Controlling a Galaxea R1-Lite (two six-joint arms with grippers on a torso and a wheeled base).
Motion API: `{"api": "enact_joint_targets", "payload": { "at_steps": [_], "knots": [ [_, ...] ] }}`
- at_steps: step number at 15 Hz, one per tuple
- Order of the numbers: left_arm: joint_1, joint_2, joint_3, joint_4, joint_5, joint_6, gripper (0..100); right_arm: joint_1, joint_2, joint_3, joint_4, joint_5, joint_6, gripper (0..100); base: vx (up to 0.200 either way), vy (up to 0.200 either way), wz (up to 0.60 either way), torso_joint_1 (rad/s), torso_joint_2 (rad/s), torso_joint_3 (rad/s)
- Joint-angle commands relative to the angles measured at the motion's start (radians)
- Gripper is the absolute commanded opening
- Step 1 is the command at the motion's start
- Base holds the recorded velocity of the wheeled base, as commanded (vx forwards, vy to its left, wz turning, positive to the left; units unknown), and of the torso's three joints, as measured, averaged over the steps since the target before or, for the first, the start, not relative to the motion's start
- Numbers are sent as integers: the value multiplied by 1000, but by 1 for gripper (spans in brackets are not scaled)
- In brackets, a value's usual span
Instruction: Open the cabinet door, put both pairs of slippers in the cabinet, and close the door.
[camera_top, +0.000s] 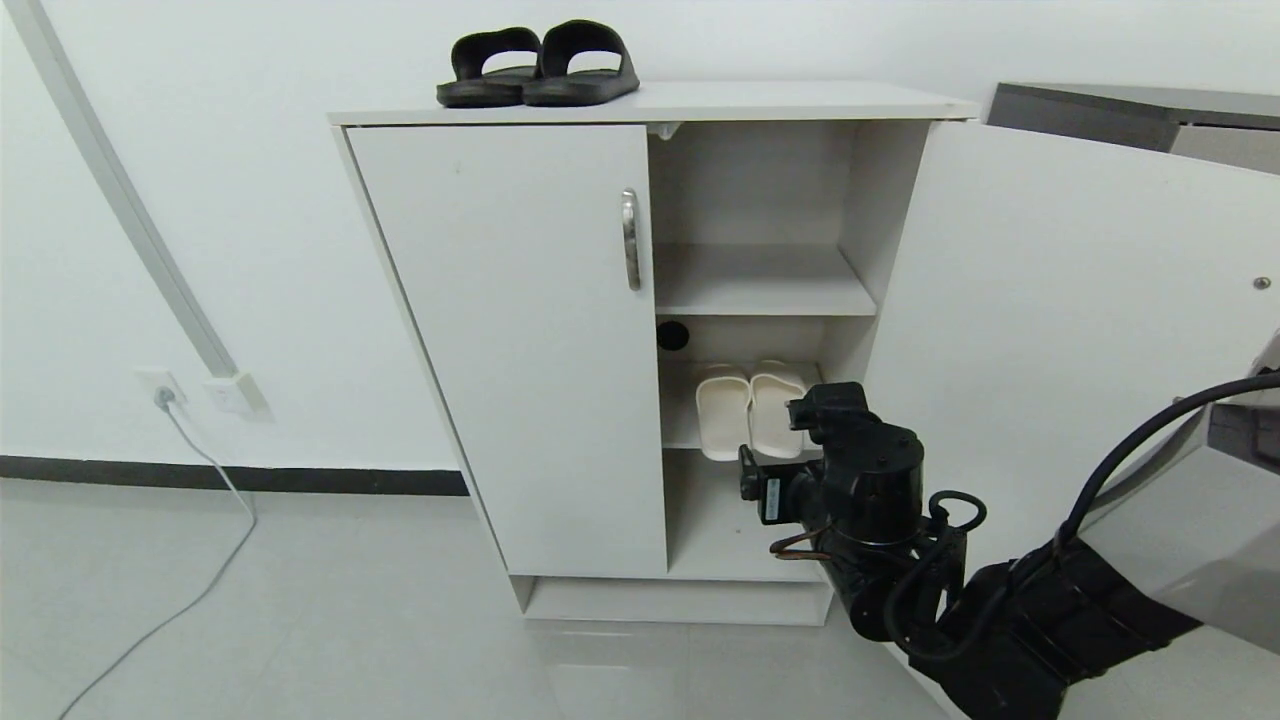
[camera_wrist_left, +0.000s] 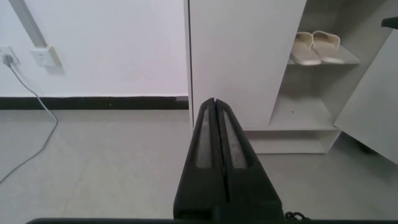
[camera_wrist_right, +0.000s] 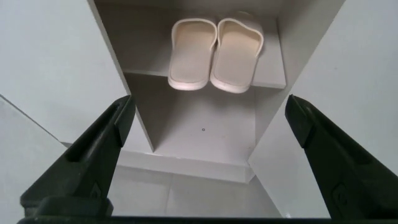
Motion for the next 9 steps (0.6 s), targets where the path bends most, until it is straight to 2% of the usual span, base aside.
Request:
{"api": "enact_joint_targets", "payload": {
  "at_steps": [1,9],
  "knots": [
    [0,0,0,0,-2,1,0,-4,5,7,-5,0,0,100,0,200,0,-2,2,7],
    [0,0,0,0,-2,-1,0,-13,2,32,-13,5,-6,100,0,200,0,4,2,3]
  ]
}}
